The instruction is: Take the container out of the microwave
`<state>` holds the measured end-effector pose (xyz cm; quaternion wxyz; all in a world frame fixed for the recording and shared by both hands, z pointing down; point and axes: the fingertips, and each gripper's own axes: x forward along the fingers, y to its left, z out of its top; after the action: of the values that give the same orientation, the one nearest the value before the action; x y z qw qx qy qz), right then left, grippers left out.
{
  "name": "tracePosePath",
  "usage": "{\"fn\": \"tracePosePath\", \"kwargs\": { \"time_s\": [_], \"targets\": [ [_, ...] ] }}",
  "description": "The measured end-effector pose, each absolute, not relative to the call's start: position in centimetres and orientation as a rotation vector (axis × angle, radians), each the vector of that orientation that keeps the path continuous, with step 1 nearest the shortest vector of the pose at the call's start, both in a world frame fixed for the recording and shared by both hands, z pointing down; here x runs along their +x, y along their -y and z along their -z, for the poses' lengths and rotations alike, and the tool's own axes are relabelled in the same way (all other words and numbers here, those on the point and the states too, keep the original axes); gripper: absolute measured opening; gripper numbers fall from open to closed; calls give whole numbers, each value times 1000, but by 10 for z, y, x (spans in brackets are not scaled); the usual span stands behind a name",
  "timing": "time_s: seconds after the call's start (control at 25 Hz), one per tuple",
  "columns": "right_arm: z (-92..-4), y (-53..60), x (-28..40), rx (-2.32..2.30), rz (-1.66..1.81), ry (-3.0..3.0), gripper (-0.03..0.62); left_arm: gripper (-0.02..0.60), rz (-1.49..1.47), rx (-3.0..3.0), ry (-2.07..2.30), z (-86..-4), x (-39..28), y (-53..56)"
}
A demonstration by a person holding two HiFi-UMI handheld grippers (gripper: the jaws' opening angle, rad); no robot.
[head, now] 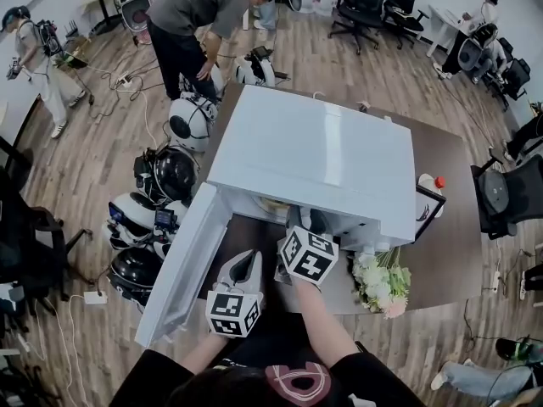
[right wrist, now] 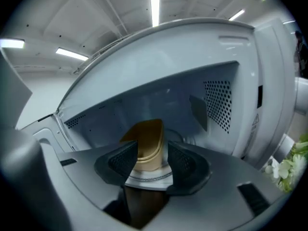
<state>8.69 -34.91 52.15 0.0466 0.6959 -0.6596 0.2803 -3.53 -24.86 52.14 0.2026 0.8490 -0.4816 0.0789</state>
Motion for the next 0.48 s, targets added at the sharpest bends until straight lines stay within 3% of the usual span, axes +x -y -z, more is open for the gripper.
{"fn": "tracePosePath", "kwargs": {
  "time_s": [0.48],
  "targets": [
    [-554,381,89,2093,-884,1901,189,9,-243,2327,1381,-524,-43,262]
  ]
}}
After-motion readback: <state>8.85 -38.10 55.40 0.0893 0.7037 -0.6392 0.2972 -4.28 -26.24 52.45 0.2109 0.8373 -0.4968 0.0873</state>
